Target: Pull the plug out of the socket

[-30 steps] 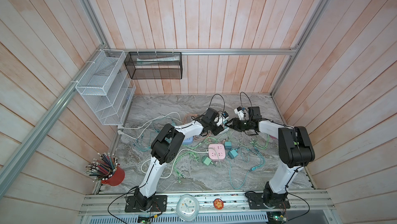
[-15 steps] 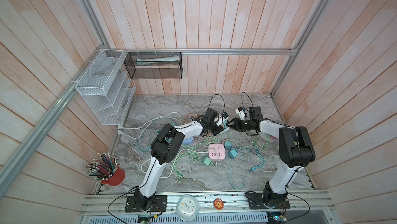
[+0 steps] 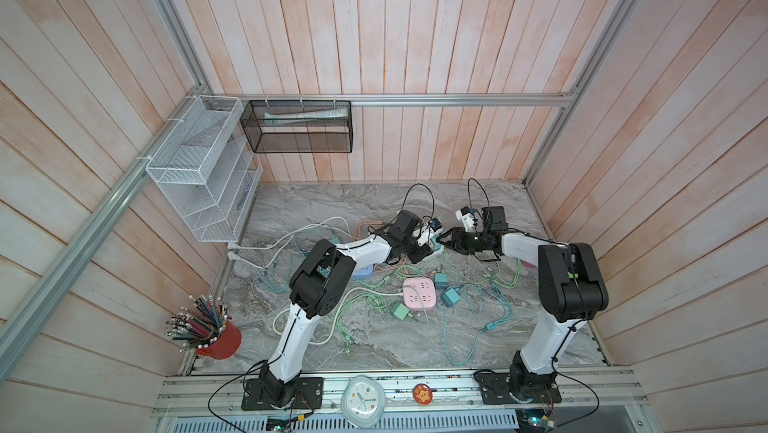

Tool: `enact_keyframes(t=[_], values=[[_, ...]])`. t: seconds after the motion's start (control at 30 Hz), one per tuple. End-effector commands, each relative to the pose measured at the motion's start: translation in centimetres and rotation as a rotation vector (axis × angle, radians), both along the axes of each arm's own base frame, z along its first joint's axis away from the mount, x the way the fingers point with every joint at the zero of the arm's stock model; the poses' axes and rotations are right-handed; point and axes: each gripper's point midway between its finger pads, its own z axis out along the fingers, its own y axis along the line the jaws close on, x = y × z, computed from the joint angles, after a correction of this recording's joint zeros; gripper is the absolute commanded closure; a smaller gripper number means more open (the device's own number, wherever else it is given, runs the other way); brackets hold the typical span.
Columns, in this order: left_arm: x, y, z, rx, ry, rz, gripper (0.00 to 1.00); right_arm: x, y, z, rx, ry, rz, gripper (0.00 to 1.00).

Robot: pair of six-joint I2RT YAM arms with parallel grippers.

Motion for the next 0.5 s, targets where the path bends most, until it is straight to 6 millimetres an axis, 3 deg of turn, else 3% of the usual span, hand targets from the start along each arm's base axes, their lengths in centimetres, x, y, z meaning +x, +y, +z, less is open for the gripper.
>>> enact_keyframes(t=[0.0, 0.47], values=[[-1.2, 0.3, 0.1, 0.017, 0.001, -0.048, 0.8, -0.1, -0.5, 0.1, 0.004, 0.001, -0.021, 0.46], [-1.7, -0.6, 0.8, -0.02, 0.018, -0.088, 0.8, -2.0, -0.2, -2.5, -0.022, 0.071, 0.007, 0.49]])
